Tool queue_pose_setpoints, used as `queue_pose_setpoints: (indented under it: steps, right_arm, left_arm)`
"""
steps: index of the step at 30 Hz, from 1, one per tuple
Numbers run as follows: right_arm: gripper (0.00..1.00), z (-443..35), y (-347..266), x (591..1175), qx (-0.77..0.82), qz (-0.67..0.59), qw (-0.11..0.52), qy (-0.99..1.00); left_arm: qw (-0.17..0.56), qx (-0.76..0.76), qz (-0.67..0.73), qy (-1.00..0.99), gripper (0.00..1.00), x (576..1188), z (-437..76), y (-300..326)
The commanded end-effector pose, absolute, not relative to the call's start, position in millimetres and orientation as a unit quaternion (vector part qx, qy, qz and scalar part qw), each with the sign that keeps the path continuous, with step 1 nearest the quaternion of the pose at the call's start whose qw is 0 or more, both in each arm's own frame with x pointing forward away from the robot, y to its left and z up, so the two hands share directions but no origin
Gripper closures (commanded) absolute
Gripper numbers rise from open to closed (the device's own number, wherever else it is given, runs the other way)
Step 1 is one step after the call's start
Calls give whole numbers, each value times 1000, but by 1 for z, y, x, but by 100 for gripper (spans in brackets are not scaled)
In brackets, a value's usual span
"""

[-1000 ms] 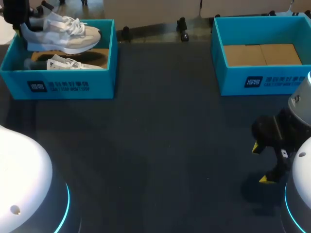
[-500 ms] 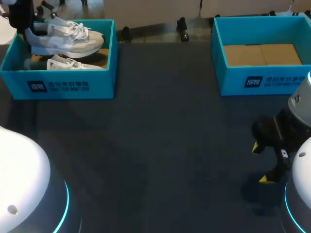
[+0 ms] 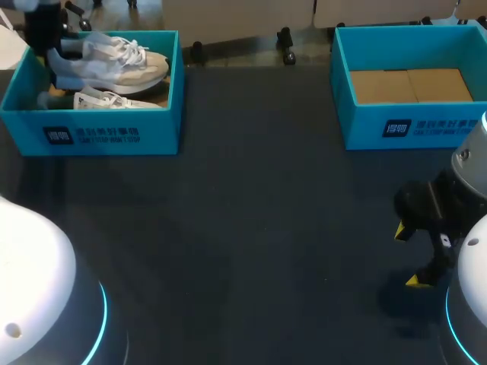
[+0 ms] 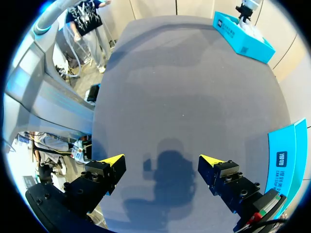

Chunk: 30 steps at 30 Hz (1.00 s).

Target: Take the shoe out of the shoebox, open the shoe tongue, remove and reinsert the insole, then place the shoe into the shoebox

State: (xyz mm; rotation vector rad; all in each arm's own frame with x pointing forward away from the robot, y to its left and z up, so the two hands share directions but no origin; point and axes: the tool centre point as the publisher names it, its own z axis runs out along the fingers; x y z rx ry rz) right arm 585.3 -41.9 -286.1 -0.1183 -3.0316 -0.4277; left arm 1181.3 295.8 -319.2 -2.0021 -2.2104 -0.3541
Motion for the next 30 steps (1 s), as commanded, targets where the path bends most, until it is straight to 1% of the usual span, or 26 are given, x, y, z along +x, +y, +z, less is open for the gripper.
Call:
queue_pose_setpoints:
  steps: [1,30]
  right_arm:
    - [0,-287,-42,585,-38,-139,38,-989]
    - [0,-287,-42,585,-38,-139,38,-989]
  left_arm:
    - [76,-663,-116,-736,100,1196,-327,298]
    - [97,-684,-99,-716,100,1196,-354,294]
